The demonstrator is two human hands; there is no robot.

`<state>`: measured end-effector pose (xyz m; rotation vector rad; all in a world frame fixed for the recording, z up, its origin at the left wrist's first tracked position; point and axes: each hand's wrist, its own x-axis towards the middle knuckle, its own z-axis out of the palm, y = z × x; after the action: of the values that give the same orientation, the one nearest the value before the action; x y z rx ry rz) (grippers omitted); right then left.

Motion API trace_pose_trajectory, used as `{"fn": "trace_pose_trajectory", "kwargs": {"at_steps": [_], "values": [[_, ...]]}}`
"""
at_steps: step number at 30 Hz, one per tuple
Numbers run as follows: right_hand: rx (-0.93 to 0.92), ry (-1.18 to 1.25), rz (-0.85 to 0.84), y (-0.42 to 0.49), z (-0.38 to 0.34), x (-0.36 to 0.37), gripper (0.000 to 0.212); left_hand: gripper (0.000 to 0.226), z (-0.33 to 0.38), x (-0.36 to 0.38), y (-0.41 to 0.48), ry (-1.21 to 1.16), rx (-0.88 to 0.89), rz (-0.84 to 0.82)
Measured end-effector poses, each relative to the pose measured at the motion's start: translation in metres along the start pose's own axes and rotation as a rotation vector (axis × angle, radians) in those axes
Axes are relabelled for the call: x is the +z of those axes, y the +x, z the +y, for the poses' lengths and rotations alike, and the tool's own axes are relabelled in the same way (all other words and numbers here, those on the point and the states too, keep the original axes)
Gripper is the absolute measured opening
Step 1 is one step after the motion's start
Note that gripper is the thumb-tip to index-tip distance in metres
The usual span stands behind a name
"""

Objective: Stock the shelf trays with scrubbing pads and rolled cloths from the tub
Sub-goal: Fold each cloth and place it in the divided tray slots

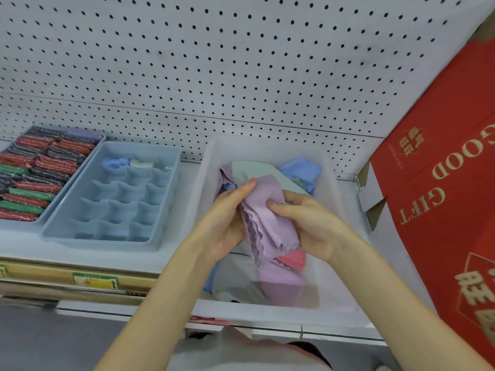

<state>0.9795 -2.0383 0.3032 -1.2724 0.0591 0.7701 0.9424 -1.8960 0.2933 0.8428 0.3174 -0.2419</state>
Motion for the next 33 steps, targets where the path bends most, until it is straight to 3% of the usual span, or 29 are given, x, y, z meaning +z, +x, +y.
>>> {"fn": "trace_pose_trajectory", "kwargs": {"at_steps": [2, 8, 12, 14, 23, 28, 33], "values": [[0.039, 0.029, -0.014, 0.001, 0.004, 0.002, 0.02, 0.028, 0.0, -0.001, 0.002, 0.017, 0.014, 0.046], [0.037, -0.116, 0.023, 0.0, 0.016, 0.004, 0.013, 0.026, -0.004, -0.007, 0.007, -0.014, 0.019, 0.107], [-0.188, -0.687, 0.208, 0.004, 0.022, -0.006, 0.02, 0.025, 0.001, -0.012, 0.009, -0.012, 0.067, 0.076], [-0.296, -0.82, 0.297, 0.005, 0.023, -0.011, 0.029, 0.023, 0.005, -0.012, 0.009, 0.019, 0.095, 0.054], [-0.421, -0.64, 0.126, 0.004, 0.019, -0.014, 0.029, 0.018, 0.014, -0.004, 0.011, 0.16, 0.189, 0.035], [-0.492, -0.623, 0.1, 0.002, 0.019, -0.012, 0.03, 0.01, 0.012, -0.001, 0.015, 0.227, 0.222, 0.141], [-0.47, -0.59, 0.138, 0.002, 0.019, -0.014, 0.023, 0.02, 0.011, 0.001, 0.016, 0.212, 0.193, 0.161]]}}
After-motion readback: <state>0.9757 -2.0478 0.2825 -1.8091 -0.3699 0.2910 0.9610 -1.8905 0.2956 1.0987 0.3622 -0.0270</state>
